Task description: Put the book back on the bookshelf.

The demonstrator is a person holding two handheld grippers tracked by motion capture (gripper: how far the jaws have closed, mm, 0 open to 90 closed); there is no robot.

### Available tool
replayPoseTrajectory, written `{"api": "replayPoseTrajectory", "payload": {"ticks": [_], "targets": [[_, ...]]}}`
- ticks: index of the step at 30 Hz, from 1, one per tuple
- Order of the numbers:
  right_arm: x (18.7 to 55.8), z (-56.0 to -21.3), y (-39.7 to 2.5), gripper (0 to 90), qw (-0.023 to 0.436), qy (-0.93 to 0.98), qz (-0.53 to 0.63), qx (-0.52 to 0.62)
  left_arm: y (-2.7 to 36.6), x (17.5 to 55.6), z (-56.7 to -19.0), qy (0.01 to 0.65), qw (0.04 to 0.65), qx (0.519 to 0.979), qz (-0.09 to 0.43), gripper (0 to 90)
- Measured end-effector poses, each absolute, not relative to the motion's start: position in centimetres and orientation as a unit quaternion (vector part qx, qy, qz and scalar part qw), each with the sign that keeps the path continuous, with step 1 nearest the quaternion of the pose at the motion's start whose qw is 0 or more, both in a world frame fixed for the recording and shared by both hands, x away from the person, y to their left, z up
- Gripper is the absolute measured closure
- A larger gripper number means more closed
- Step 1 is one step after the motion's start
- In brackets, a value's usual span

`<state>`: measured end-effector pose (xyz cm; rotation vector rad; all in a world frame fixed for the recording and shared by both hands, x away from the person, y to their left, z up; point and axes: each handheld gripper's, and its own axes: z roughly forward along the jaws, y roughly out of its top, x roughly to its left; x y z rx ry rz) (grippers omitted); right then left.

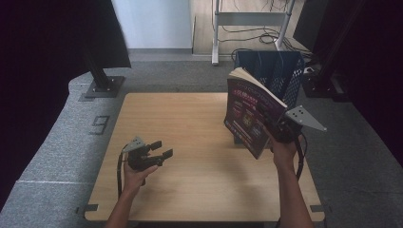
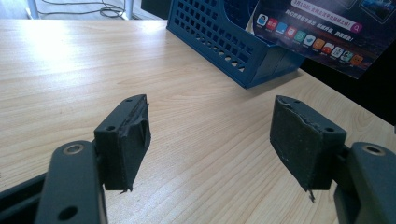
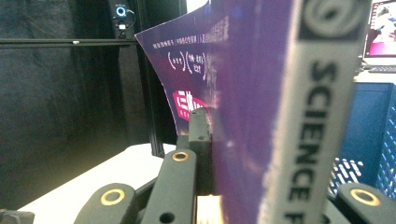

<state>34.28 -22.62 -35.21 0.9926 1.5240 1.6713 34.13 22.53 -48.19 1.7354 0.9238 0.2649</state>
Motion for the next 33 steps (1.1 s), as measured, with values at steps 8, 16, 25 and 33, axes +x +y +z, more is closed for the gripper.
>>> {"api": "replayPoseTrajectory", "payload": {"ticks": [8,16,25,33], "targets": [[34.6,-35.0,-22.9,81.9,0.335,0.576,0.639,0.383,22.5,34.1,-48.2,0.390,0.546,0.734,0.110,28.8],[34.7,-34.6,-23.9,81.9,0.345,0.569,0.636,0.390,22.3,34.1,-48.3,0.388,0.544,0.736,0.108,28.6],[35.2,-34.1,-24.9,81.9,0.358,0.559,0.629,0.405,22.3,34.1,-48.4,0.388,0.544,0.736,0.107,28.7],[36.4,-33.7,-24.9,81.9,0.363,0.557,0.625,0.409,22.3,34.1,-48.4,0.388,0.545,0.735,0.109,28.7]]}}
